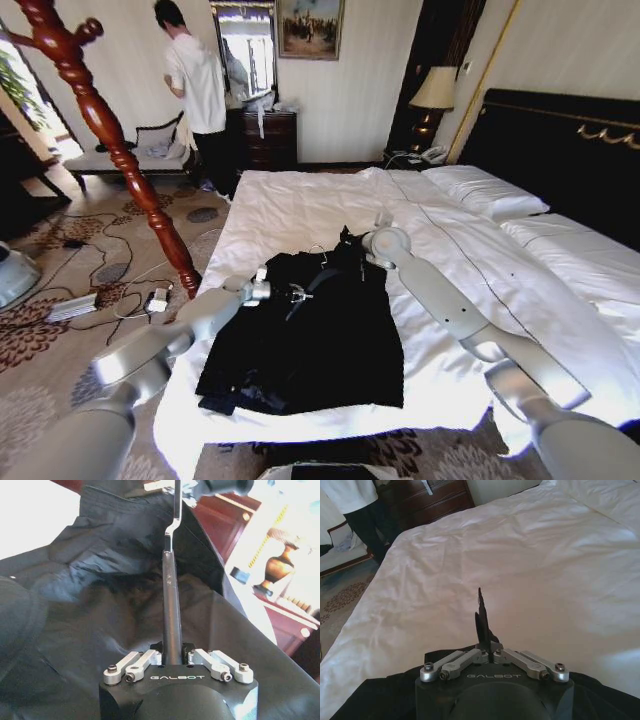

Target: Pick up the clothes from the bed and hang them on the clothes hanger.

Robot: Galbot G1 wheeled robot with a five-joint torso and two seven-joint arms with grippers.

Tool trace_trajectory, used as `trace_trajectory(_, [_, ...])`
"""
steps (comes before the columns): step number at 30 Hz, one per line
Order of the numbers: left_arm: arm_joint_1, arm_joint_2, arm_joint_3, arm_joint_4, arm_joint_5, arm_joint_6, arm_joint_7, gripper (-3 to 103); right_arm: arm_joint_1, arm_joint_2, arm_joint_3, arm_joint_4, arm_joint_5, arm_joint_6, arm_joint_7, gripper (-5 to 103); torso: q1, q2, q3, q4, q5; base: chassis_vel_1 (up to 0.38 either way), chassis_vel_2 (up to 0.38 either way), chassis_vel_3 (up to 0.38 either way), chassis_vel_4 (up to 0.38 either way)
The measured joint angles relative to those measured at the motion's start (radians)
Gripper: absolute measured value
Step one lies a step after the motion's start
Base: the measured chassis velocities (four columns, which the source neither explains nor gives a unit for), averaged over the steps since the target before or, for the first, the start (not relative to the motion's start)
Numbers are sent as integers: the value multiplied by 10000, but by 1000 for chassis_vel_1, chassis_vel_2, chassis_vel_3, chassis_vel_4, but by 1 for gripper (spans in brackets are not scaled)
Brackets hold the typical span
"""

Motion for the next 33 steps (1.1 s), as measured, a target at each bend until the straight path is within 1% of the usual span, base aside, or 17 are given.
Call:
trace_trajectory(2, [-73,52,128,-20,54,-7,79,16,-29,10,-6,29,0,-5,3,0,0,0,0,-3,-1,0,0,0,0])
trace_trajectory(4, [-296,85,460,-17,180,-11,241,16,-27,78,-27,38,-3,-10,10,0,2,0,1,-9,-1,0,0,0,0])
trace_trajectory(8, [-489,-66,686,164,231,-30,274,16,43,102,-45,72,34,-12,13,0,1,0,0,-4,-1,0,0,0,0])
trace_trajectory(10, [-494,-317,542,482,297,-69,220,16,27,60,-45,217,121,-12,40,0,1,-1,1,-3,-1,0,0,0,0])
trace_trajectory(12, [-495,-715,257,1034,370,-148,85,16,-33,-3,-44,463,252,-12,122,0,2,0,1,-10,0,0,0,0,0])
trace_trajectory(13, [-495,-715,257,1034,370,-148,85,16,-33,-3,-44,463,252,-12,122,0,2,0,1,-10,0,0,0,0,0])
trace_trajectory(15, [-514,-1156,-26,1580,411,-204,-31,16,-129,-90,-11,855,515,-8,306,0,2,-1,1,-9,2,0,0,0,0])
trace_trajectory(18, [-568,-1608,-399,1928,413,-218,-147,16,-241,-197,20,1201,688,12,428,0,1,-1,0,-4,2,0,0,0,0])
trace_trajectory(20, [-568,-1608,-399,1928,413,-218,-147,16,-241,-197,20,1201,688,12,428,0,1,-1,0,-4,2,0,0,0,0])
trace_trajectory(21, [-592,-1742,-477,2027,411,-218,-194,16,-278,-234,30,1285,733,18,453,0,1,0,1,-4,2,0,0,0,0])
trace_trajectory(22, [-671,-2109,-672,2369,394,-214,-249,16,-469,-348,118,1544,864,43,525,0,2,-1,1,-10,3,0,0,0,0])
trace_trajectory(23, [-674,-2214,-730,2407,342,-183,-269,16,-593,-383,156,1657,889,60,550,0,1,-1,1,-7,2,0,0,0,0])
trace_trajectory(26, [-643,-2226,-771,2268,250,-136,-357,16,-797,-416,224,1707,865,72,558,0,1,0,0,-5,1,0,0,0,0])
trace_trajectory(29, [-576,-2098,-784,1986,83,-88,-485,16,-1053,-497,393,1683,811,87,540,0,2,0,0,-8,0,0,0,0,0])
trace_trajectory(31, [-580,-1854,-767,1804,23,-60,-492,16,-1175,-582,482,1639,741,74,458,0,1,-1,0,-12,-1,0,0,0,0])
trace_trajectory(32, [-580,-1854,-767,1804,23,-60,-492,16,-1175,-582,482,1639,741,74,458,0,1,-1,0,-12,-1,0,0,0,0])
trace_trajectory(33, [-589,-1653,-724,1641,-41,-34,-487,16,-1213,-607,526,1583,708,65,427,0,1,0,0,-11,-1,0,0,0,0])
